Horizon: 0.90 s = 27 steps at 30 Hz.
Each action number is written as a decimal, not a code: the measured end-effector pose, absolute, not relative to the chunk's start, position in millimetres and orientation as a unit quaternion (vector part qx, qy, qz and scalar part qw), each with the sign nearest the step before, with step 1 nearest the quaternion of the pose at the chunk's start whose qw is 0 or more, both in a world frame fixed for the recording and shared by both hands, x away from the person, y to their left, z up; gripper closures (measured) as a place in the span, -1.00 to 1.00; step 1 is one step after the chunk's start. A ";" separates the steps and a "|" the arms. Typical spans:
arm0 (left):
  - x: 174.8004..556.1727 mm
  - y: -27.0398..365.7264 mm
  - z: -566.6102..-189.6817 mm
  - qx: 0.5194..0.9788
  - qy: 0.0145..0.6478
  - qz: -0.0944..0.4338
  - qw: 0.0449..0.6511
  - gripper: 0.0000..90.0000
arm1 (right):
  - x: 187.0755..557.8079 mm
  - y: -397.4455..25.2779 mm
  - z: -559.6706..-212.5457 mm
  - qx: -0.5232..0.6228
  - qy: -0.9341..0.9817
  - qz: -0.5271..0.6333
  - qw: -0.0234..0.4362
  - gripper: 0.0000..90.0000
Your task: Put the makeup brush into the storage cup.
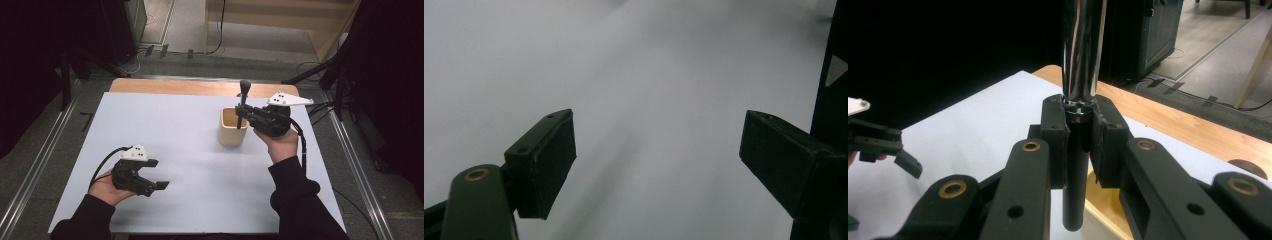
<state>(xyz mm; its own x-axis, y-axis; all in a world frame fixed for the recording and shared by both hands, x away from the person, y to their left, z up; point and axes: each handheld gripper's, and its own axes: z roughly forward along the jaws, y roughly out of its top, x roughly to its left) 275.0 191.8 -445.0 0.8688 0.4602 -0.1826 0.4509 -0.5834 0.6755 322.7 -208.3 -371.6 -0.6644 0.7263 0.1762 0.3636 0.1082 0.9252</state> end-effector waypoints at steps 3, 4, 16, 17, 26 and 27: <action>275.2 192.2 -445.3 0.891 0.256 0.006 0.375 -0.65 | 326.7 -208.4 -371.2 0.379 0.725 0.551 0.166 0.76; 275.3 192.4 -445.4 0.891 0.256 0.006 0.376 -0.65 | 328.0 -208.6 -371.0 0.380 0.724 0.550 0.167 0.76; 274.9 192.6 -445.3 0.888 0.258 0.004 0.379 -0.65 | 345.6 -208.3 -372.4 0.394 0.716 0.547 0.180 0.76; 274.9 192.6 -445.2 0.889 0.258 0.004 0.379 -0.65 | 346.8 -208.5 -372.7 0.396 0.716 0.546 0.181 0.76; 274.9 192.5 -445.3 0.888 0.258 0.003 0.381 -0.65 | 358.3 -208.9 -378.6 0.408 0.710 0.542 0.187 0.76; 274.9 192.5 -445.3 0.888 0.257 0.003 0.380 -0.65 | 358.9 -208.4 -379.3 0.409 0.710 0.542 0.187 0.76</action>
<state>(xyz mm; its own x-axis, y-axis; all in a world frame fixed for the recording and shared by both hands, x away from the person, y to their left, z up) 274.9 192.5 -445.3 0.8680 0.4585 -0.1906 0.4544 -0.5786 0.6773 358.9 -208.4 -379.3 -0.5953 0.7836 0.1780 0.3782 0.0778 0.9224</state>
